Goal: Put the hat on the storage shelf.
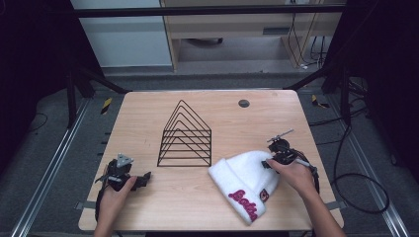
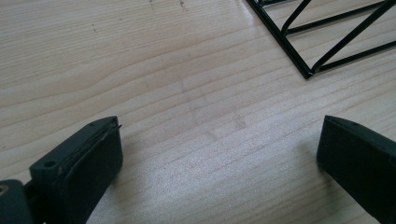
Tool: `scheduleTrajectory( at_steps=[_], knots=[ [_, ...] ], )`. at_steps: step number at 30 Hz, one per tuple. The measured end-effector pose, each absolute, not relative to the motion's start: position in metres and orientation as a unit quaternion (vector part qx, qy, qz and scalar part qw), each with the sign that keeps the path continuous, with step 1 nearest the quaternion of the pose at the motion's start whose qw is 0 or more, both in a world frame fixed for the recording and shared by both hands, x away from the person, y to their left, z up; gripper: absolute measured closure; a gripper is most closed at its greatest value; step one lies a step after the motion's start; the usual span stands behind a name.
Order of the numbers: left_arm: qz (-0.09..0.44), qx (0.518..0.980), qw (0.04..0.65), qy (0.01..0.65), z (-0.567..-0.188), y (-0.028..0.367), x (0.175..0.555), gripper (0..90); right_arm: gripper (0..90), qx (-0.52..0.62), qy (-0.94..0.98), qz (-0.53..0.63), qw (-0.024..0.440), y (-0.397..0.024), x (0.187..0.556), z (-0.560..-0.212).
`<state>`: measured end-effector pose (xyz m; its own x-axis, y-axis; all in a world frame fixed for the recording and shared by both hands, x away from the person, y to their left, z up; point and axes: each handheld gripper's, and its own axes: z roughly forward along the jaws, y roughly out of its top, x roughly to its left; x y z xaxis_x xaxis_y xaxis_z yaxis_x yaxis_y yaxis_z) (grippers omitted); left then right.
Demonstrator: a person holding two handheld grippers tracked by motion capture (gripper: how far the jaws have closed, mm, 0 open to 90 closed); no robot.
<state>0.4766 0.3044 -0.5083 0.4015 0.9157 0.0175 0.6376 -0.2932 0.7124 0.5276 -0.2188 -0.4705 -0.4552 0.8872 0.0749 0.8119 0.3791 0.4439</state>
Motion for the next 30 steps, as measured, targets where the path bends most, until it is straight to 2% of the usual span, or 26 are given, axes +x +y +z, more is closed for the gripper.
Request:
scheduleTrajectory(
  at_steps=[14, 26, 28, 30],
  knots=[
    [0.218, 0.774, 0.319, 0.502, -0.5083, 0.3044, 0.4767, 0.0, 69.6, 0.510, 0.829, 0.216, 0.076, -0.2187, 0.5277, -0.4728],
    [0.218, 0.774, 0.319, 0.502, -0.5083, 0.3044, 0.4766, 0.0, 79.6, 0.503, 0.832, 0.221, 0.073, -0.2183, 0.5268, -0.4730],
    [0.218, 0.774, 0.319, 0.502, -0.5083, 0.3044, 0.4767, 0.0, 80.7, 0.498, 0.835, 0.222, 0.077, -0.2184, 0.5259, -0.4721],
    [0.217, 0.774, 0.319, 0.501, -0.5082, 0.3045, 0.4765, 0.0, 81.5, 0.481, 0.837, 0.241, 0.100, -0.2178, 0.5207, -0.4639]
  ],
)
